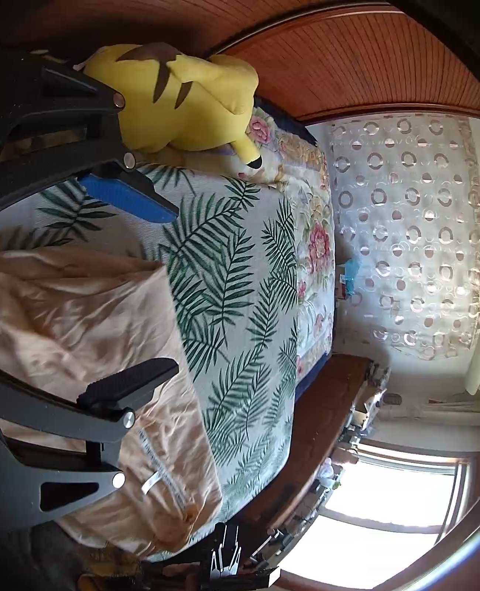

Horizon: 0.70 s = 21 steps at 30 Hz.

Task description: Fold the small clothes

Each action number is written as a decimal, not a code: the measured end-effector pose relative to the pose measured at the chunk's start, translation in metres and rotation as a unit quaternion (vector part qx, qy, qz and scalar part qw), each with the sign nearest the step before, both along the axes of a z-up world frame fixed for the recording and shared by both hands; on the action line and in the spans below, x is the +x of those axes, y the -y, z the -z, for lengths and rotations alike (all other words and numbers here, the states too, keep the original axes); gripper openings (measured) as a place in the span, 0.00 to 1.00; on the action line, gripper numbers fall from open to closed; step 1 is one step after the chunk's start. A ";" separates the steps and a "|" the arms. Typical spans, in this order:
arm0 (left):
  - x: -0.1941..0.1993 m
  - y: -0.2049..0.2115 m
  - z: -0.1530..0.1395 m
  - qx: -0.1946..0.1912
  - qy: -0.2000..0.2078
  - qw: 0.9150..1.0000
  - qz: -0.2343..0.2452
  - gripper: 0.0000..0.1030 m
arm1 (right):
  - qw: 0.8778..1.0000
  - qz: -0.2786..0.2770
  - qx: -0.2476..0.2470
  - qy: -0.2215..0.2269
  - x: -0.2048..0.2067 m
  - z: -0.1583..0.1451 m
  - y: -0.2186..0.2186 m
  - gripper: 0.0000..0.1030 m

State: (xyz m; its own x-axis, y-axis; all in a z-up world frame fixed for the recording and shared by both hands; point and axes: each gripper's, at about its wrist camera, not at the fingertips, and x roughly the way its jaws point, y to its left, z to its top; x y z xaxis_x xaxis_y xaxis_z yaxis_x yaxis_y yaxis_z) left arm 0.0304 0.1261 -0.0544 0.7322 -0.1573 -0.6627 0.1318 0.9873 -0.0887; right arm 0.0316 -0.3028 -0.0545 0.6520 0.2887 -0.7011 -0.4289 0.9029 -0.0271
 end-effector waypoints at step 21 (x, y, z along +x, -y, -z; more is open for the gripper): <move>0.036 0.001 0.055 0.002 -0.110 0.993 0.035 0.24 | 0.998 -0.031 -0.002 -0.061 0.040 0.056 -0.023 0.34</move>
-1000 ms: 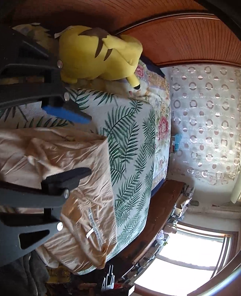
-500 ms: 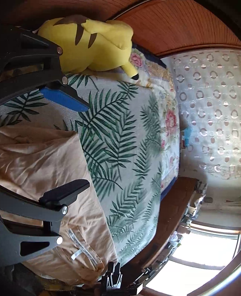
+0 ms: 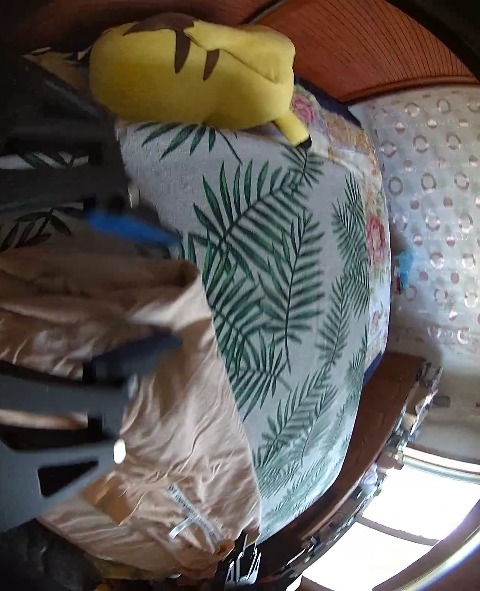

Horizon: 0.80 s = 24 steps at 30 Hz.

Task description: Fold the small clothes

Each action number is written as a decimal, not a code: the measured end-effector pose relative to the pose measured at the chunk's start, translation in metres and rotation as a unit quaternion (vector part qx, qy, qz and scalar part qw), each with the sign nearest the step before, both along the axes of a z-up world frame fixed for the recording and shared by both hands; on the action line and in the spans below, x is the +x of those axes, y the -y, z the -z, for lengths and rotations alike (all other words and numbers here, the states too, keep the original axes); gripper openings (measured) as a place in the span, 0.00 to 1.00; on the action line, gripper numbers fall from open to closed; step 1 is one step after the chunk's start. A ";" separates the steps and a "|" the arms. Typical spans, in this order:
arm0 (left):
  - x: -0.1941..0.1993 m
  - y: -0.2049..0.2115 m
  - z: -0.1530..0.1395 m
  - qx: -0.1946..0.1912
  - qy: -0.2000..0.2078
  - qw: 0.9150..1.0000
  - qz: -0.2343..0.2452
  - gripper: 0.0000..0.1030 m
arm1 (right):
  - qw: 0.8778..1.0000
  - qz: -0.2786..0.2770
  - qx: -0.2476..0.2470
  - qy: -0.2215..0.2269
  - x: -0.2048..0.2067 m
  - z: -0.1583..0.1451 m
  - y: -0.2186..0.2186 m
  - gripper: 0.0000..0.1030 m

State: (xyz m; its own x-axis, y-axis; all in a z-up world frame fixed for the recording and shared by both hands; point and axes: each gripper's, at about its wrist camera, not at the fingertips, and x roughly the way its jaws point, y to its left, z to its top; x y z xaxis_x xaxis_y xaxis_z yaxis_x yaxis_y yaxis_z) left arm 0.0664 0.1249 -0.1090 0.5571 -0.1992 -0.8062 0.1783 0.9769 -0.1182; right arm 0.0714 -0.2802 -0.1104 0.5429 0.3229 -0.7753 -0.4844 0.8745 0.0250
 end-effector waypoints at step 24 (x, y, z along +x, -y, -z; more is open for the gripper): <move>-0.088 0.014 -0.316 -0.053 0.352 0.934 0.013 0.05 | 0.943 -0.015 0.073 0.325 -0.120 -0.311 0.039 0.07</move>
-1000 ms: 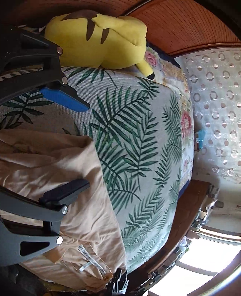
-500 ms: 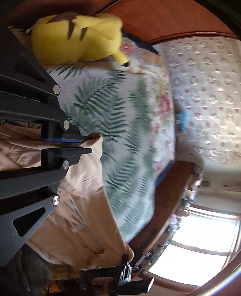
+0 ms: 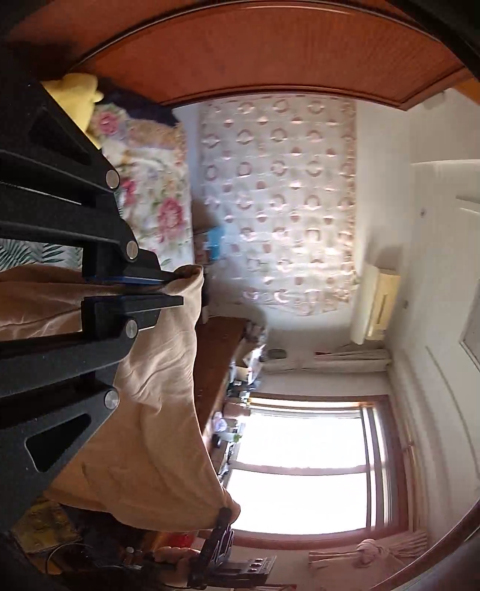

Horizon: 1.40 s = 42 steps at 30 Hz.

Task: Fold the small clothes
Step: 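Grasp the folded shirt edge with both tools and lift it up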

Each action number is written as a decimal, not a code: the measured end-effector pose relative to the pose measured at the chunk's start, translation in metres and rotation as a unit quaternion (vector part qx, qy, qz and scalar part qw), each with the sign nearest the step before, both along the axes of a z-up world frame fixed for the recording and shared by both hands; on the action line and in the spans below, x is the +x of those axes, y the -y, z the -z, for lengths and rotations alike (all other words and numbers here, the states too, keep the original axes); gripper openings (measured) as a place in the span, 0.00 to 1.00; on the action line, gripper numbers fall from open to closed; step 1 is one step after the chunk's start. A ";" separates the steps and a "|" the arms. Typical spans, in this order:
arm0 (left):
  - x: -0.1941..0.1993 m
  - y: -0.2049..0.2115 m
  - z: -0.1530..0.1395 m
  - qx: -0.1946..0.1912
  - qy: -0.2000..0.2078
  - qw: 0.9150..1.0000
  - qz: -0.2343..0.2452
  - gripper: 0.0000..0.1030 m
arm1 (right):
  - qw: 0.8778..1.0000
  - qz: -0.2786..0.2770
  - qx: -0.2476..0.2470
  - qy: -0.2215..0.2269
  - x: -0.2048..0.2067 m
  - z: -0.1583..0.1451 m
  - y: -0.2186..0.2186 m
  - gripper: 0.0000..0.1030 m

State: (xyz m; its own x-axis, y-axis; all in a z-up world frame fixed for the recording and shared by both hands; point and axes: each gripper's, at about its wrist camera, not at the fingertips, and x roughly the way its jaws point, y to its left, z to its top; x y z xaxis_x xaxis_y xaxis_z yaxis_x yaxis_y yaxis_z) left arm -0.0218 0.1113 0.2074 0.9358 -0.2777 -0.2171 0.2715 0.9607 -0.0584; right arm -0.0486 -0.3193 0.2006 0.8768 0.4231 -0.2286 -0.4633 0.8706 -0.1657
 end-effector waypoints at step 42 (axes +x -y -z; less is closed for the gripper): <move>0.297 -0.006 0.263 0.074 -0.226 0.968 -0.083 0.05 | 0.971 0.091 -0.055 -0.213 0.319 0.156 -0.112 0.07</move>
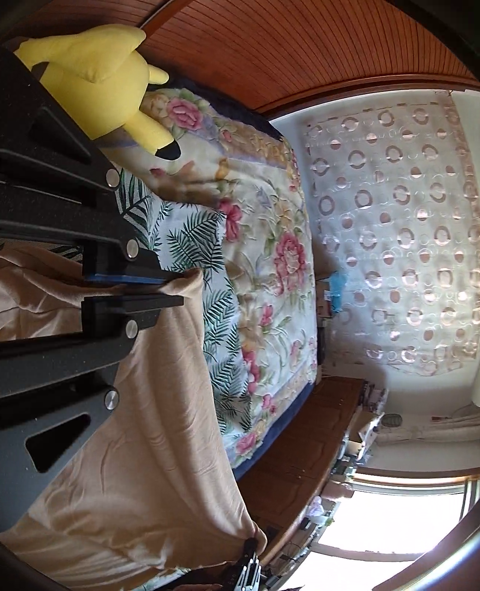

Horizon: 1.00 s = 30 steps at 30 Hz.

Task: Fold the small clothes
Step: 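Grasp the folded shirt edge with both tools and lift it up, then lay the lifted shirt over onto itself and open both tools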

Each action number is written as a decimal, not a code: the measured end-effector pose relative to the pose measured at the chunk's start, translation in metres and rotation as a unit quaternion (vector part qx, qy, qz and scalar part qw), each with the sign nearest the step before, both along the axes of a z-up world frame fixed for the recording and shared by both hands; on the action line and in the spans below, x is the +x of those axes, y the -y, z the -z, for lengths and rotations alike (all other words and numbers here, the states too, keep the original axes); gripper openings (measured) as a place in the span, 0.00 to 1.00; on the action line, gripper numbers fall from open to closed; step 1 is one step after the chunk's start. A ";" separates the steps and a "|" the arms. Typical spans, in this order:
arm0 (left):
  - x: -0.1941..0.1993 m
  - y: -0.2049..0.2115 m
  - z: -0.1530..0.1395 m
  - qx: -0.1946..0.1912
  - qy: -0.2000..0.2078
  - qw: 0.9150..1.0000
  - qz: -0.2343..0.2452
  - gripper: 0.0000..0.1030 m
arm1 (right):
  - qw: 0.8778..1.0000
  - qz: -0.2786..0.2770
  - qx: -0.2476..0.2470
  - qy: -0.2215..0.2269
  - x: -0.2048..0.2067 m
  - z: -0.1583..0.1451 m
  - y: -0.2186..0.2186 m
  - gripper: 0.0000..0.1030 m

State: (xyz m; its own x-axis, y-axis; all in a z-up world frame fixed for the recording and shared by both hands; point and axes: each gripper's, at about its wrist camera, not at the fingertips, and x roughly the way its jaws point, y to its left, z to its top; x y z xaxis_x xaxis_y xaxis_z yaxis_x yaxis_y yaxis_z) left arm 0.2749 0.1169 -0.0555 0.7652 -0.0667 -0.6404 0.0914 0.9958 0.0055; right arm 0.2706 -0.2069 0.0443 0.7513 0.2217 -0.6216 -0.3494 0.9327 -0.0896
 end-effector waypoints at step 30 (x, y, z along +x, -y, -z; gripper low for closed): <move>-0.090 -0.017 0.041 -0.035 -0.090 0.995 0.009 0.69 | 0.992 0.021 0.047 -0.111 -0.107 0.042 0.069 0.49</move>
State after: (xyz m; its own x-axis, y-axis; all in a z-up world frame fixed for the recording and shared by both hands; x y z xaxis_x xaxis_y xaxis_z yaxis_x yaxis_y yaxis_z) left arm 0.1844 0.1342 -0.0966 0.6362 -0.1290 -0.7606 0.1019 0.9913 -0.0829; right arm 0.1635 -0.2760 0.0018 0.6082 0.2571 -0.7510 -0.3106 0.9477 0.0730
